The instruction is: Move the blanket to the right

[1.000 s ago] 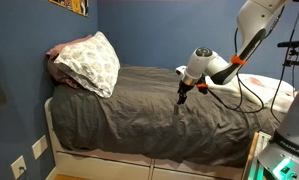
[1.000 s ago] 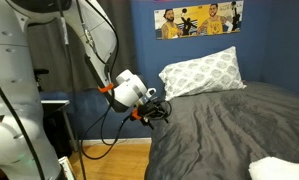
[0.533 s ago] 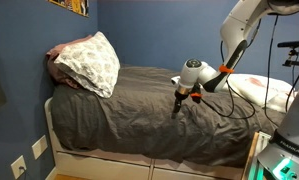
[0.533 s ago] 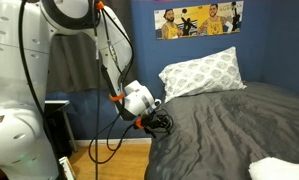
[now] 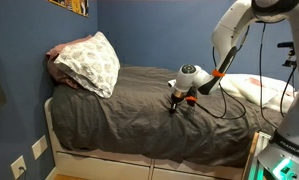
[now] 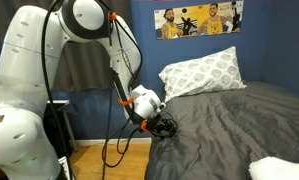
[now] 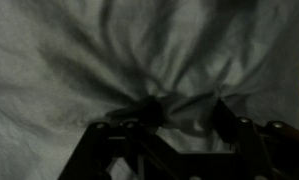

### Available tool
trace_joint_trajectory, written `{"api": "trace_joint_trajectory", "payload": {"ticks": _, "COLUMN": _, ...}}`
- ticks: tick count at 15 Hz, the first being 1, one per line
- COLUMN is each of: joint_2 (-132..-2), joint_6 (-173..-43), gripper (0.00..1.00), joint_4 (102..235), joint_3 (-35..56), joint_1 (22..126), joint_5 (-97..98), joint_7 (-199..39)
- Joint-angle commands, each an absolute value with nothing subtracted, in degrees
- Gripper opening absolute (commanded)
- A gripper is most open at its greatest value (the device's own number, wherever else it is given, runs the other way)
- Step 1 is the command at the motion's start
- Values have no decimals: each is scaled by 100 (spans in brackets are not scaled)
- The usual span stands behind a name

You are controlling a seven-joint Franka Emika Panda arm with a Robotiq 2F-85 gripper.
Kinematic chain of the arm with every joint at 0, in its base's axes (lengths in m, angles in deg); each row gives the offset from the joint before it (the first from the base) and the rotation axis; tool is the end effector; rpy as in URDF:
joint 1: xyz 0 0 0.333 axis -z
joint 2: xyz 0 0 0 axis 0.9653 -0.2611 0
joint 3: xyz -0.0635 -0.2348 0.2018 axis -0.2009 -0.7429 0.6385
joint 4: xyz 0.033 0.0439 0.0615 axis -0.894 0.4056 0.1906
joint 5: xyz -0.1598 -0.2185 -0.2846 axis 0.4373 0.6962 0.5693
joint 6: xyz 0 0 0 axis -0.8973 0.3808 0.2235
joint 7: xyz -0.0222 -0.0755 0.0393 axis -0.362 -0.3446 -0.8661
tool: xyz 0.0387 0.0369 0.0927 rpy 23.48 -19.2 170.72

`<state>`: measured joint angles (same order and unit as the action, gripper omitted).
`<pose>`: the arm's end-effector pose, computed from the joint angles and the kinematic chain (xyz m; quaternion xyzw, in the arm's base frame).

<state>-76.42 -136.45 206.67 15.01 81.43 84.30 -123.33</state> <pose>0.4968 0.0031 0.1446 0.9401 0.2458 0.1242 0.2008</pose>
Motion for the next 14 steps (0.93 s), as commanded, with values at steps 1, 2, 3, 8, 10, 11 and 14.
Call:
{"api": "trace_joint_trajectory", "payload": {"ticks": 1, "joint_2": -7922, "joint_6": -13713, "gripper": 26, "joint_4": 20400, "joint_3": 1446, "joint_1": 8108, "joint_5": 8817, "joint_7": -12742}}
{"api": "trace_joint_trajectory", "payload": {"ticks": 2, "joint_2": -7941, "joint_6": -13701, "gripper": 19, "joint_4": 20400, "joint_3": 1452, "joint_1": 8104, "joint_5": 8821, "joint_7": -12757}}
{"api": "trace_joint_trajectory", "payload": {"ticks": 3, "joint_2": -7943, "joint_6": -13673, "gripper": 14, "joint_4": 20422, "joint_3": 1461, "joint_1": 8099, "joint_5": 8807, "joint_7": -12752}}
{"api": "trace_joint_trajectory", "payload": {"ticks": 8, "joint_2": -7741, "joint_6": -13475, "gripper": 0, "joint_4": 20609, "joint_3": 1488, "joint_1": 8012, "joint_5": 8647, "joint_7": -12601}}
{"api": "trace_joint_trajectory", "payload": {"ticks": 10, "joint_2": -7569, "joint_6": -13400, "gripper": 1, "joint_4": 20731, "joint_3": 1517, "joint_1": 7989, "joint_5": 8515, "joint_7": -12475}}
{"api": "trace_joint_trajectory", "payload": {"ticks": 11, "joint_2": -7455, "joint_6": -13348, "gripper": 1, "joint_4": 20788, "joint_3": 1529, "joint_1": 7969, "joint_5": 8486, "joint_7": -12449}}
{"api": "trace_joint_trajectory", "payload": {"ticks": 14, "joint_2": -6981, "joint_6": -13190, "gripper": 1, "joint_4": 20978, "joint_3": 1555, "joint_1": 7907, "joint_5": 8472, "joint_7": -12439}}
